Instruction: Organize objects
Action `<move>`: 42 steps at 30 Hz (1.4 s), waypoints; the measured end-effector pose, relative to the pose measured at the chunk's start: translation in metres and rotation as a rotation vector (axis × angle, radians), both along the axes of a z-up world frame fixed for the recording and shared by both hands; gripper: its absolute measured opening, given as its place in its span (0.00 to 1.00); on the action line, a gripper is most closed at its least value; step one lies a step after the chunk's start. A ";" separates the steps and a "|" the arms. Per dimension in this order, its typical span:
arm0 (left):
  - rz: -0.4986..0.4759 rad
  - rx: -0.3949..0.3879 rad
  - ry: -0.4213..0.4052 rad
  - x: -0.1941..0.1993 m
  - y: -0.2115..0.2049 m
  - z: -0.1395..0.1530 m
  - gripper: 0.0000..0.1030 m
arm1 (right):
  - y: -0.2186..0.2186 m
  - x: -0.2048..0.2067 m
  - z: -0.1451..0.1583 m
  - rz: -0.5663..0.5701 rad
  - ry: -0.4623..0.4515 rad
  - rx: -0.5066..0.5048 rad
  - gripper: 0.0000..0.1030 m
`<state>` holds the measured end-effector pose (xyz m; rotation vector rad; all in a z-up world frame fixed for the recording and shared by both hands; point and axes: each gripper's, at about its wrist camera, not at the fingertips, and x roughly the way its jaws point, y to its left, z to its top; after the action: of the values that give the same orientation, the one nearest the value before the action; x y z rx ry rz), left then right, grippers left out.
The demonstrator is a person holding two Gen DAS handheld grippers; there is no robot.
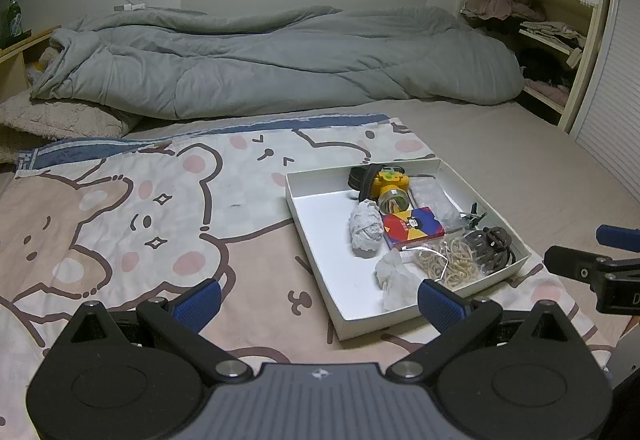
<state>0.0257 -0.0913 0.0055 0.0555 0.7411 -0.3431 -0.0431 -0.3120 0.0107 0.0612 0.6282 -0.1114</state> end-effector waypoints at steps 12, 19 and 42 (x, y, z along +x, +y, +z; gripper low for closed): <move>0.000 -0.005 0.003 0.000 0.000 0.000 1.00 | 0.001 0.001 0.000 0.005 0.000 0.003 1.00; 0.000 -0.007 0.005 0.000 0.000 0.000 1.00 | 0.001 0.000 0.000 0.004 0.000 0.002 1.00; -0.003 -0.030 0.019 -0.001 -0.001 -0.001 1.00 | 0.001 0.000 -0.002 0.006 0.000 0.010 1.00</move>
<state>0.0245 -0.0918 0.0045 0.0246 0.7542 -0.3578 -0.0426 -0.3113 0.0090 0.0686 0.6291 -0.1022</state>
